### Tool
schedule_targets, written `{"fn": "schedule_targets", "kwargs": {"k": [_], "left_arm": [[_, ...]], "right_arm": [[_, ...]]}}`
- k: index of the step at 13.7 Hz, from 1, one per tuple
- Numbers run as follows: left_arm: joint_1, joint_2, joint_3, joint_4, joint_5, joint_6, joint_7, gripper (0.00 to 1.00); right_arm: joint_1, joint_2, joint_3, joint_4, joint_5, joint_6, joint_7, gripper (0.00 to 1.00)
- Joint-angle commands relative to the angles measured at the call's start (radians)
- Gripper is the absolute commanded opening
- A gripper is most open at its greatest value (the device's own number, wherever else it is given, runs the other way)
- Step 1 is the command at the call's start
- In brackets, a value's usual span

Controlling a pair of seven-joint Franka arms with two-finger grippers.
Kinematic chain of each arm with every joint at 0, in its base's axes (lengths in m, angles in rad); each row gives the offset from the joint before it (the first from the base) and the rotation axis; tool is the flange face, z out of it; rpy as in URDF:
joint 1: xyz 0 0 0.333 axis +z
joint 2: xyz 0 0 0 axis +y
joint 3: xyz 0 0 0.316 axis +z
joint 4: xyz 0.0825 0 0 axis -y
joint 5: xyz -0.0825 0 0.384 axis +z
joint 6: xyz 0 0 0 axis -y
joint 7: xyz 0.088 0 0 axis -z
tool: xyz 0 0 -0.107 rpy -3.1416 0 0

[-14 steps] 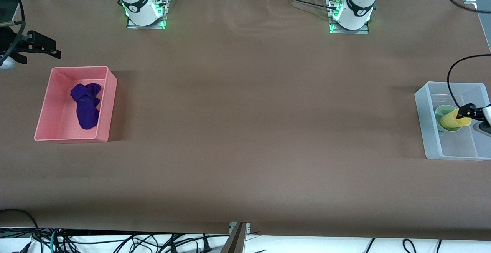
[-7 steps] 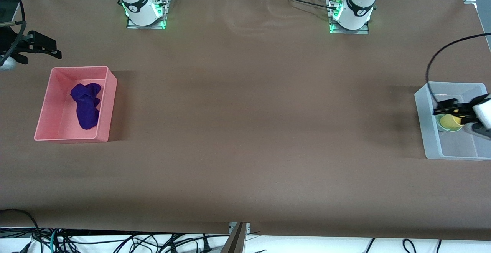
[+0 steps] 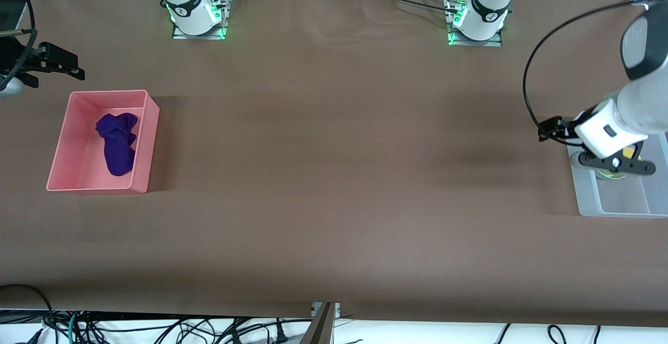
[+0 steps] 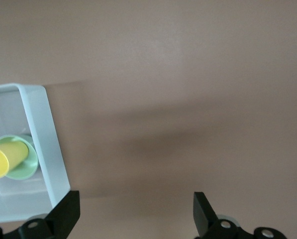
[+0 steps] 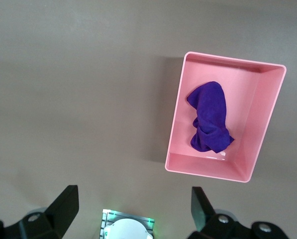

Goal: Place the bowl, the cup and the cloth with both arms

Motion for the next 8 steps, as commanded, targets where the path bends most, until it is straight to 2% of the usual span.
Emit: {"fn": "schedule_targets", "kwargs": {"k": [1, 3, 5, 8], "left_arm": [[-0.118, -0.166, 0.159, -0.188, -0.083, 0.088, -0.090, 1.00], [-0.121, -0.231, 0.159, -0.281, -0.078, 0.187, -0.059, 1.00], [-0.120, -0.231, 0.159, -0.280, -0.068, 0.200, 0.023, 1.00], [-0.117, -0.231, 0.159, -0.283, -0.078, 0.194, 0.021, 1.00]], "right_arm": [[0.006, 0.006, 0.003, 0.020, -0.006, 0.000, 0.009, 1.00], [0.006, 0.006, 0.003, 0.021, -0.006, 0.006, 0.009, 1.00], [0.008, 0.007, 0.004, 0.021, -0.006, 0.006, 0.018, 1.00], [0.009, 0.019, 0.004, 0.032, -0.009, 0.032, 0.006, 1.00]]}}
